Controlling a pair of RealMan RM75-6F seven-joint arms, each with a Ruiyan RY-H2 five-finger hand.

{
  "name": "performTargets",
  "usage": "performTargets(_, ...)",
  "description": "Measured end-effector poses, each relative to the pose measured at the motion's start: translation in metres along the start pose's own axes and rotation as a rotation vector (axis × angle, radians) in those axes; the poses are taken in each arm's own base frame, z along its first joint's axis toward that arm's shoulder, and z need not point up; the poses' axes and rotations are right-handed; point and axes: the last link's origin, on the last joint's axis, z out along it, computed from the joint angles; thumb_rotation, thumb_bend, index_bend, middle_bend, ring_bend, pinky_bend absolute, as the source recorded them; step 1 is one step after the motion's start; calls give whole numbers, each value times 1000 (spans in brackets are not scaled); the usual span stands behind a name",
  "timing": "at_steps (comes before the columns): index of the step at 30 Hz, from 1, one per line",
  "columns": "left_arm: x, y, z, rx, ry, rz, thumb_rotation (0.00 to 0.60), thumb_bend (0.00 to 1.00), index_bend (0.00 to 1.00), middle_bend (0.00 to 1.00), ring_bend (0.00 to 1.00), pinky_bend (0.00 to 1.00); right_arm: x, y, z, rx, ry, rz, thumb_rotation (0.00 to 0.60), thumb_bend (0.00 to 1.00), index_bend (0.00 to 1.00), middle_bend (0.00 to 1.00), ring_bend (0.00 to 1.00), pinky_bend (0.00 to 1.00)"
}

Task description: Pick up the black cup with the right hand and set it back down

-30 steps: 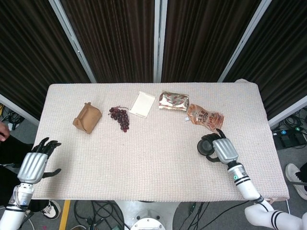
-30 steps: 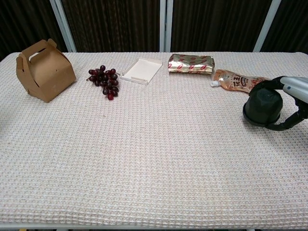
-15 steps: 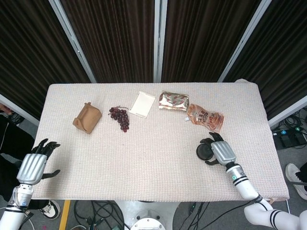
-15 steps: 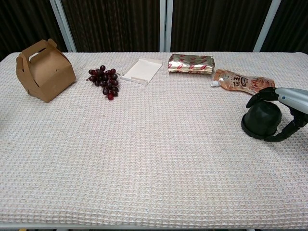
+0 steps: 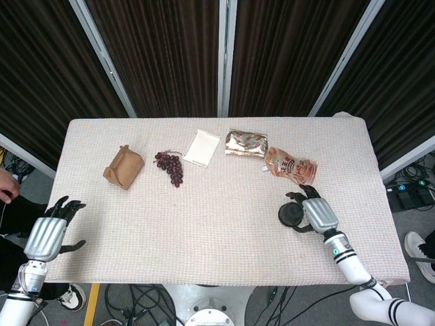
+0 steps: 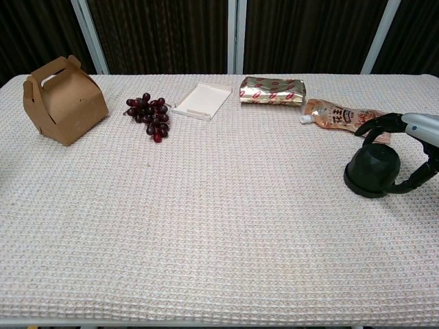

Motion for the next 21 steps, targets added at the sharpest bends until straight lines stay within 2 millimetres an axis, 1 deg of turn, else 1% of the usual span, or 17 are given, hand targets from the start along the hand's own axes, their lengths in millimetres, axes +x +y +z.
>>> performTargets(7, 1, 0, 0, 1, 3, 0, 600, 21, 227, 166, 76, 271, 0, -2, 2, -6, 10, -2, 600, 2, 309, 356, 0, 0)
performTargets(10, 1, -1, 0, 4, 5, 1, 600, 20, 226, 167, 76, 271, 1, -3, 4, -4, 23, -1, 600, 18, 363, 405, 13, 0)
performTargets(12, 2, -2, 0, 4, 9, 1, 600, 20, 229, 166, 76, 272, 1, -4, 4, -3, 26, -3, 600, 25, 388, 420, 21, 0)
performTargets(16, 2, -3, 0, 6, 12, 1, 600, 20, 230, 166, 76, 272, 3, -5, 4, 2, 38, 0, 600, 26, 401, 427, 29, 0)
performTargets(21, 3, -3, 0, 2, 11, 2, 600, 20, 230, 166, 76, 272, 10, -9, 2, 17, 69, 17, 600, 26, 401, 427, 29, 0)
